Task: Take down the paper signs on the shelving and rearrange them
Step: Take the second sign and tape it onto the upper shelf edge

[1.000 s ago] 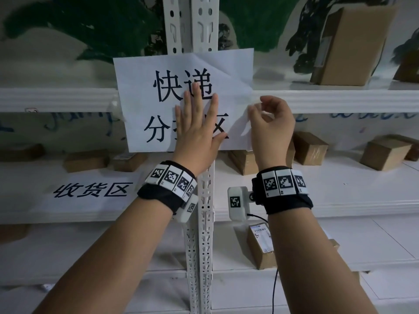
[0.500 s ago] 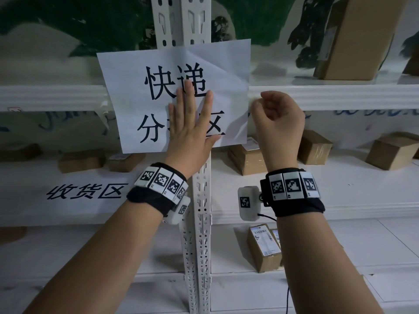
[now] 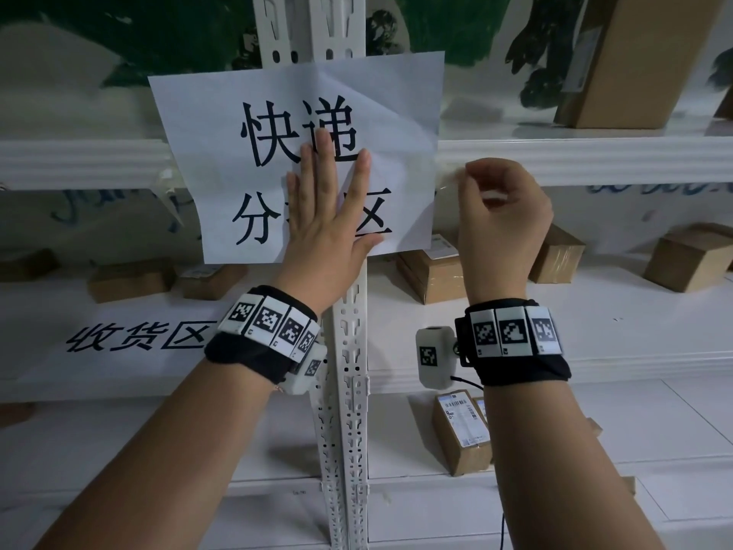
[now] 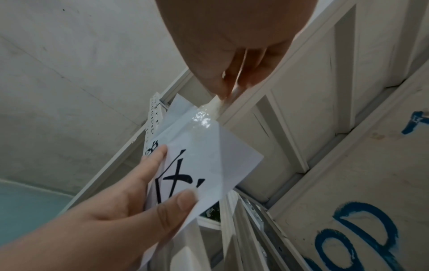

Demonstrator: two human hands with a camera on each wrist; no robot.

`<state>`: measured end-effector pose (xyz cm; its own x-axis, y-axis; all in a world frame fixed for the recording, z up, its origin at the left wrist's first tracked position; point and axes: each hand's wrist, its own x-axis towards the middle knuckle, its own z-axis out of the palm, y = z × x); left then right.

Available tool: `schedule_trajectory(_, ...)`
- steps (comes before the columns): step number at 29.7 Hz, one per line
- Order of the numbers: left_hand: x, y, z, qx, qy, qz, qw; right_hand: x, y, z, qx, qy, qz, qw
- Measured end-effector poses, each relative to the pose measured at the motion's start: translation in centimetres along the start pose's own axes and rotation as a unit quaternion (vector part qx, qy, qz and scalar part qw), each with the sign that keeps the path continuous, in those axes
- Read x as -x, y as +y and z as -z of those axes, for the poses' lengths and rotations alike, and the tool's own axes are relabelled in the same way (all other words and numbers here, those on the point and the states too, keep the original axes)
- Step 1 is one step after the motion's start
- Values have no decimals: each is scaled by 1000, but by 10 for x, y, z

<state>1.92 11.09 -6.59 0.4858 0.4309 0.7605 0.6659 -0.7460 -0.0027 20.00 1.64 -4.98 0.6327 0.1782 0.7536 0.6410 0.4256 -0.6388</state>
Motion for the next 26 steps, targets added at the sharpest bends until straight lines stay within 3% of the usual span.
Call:
schedule_trajectory(3,0,-1,-1,-1,2,0,1000,-2,7,0,41,16,25,999)
schedule_trajectory(9,0,-1,-1,-5,14,2,1000,-13,19,7,22,7,28,999)
schedule_trajectory(12,2,0,-1,-3,22,1,1000,-10,15,3,79,22,53,995)
schedule_trajectory(17,4,2,-5,-6,23,10,1000,-11,7,-15,194,-69,61,977)
schedule_trajectory(26,2,-1,-6,-16,22,7,1000,-22,27,-22,153,7,110,982)
